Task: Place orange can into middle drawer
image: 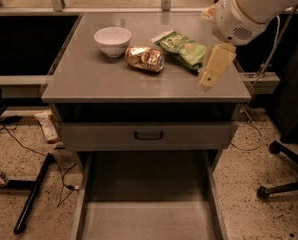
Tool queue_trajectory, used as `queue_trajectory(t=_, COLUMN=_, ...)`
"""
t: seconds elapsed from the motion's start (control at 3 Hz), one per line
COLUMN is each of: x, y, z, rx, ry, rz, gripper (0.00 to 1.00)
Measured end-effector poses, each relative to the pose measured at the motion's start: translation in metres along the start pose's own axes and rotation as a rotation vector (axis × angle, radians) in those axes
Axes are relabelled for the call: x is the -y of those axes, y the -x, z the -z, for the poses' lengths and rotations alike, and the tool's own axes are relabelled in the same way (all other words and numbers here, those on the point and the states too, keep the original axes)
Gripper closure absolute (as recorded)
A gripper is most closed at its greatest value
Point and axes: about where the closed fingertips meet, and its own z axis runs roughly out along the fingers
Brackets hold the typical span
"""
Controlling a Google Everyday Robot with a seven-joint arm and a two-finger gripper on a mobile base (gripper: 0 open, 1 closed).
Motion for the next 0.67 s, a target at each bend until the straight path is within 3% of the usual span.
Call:
queue_trajectory(t=0.33, x=0.000, y=0.000, z=0.000, rx=0.000, ry=0.000, rz=0.000, gripper=0.00)
queue_trajectory(t=0.67, x=0.010, y=0.003, z=-0.005, rx=0.028, ry=-0.048, rz=0.007, gripper=0.00)
